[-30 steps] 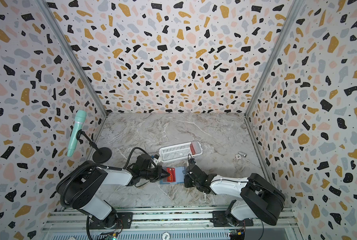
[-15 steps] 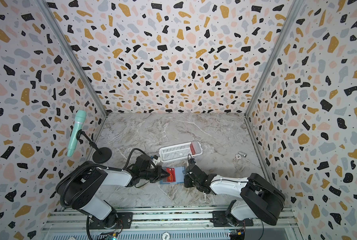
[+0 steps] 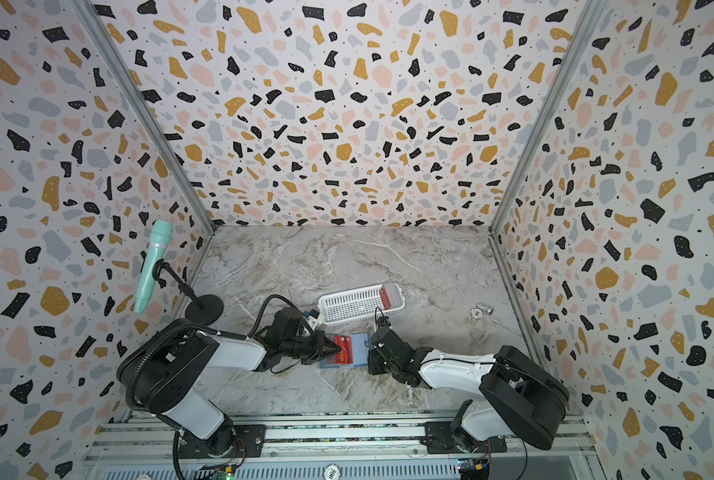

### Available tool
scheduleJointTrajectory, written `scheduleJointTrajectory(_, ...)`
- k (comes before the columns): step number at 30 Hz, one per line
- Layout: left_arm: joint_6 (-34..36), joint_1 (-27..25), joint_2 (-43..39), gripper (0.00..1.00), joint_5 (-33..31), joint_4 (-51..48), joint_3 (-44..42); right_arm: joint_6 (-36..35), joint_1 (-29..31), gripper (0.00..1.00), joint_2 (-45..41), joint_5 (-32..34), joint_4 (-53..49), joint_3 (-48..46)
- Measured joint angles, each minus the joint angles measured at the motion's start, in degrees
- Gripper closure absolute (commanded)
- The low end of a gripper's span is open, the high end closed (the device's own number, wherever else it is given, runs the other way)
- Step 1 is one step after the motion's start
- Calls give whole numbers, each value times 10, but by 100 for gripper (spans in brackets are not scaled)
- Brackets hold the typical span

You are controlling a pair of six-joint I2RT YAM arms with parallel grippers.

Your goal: Put the credit cards into the card holder

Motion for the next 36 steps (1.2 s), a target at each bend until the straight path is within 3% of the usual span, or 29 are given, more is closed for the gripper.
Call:
scheduleJointTrajectory(6,23,0,4,90,-6,-48,27,0,0,95,1,0,-3,2)
scheduleJointTrajectory(16,106,-1,-3,71,-69,-209,100,0,0,95,8,0,0,7)
scheduleJointTrajectory(25,139,-1,-27,67,-108,-278,117,-1,2,95,9,3,1,7)
scheduleJointTrajectory(36,140,-15,-19,67,-104,-279,124,0,6,95,14,7,7,9)
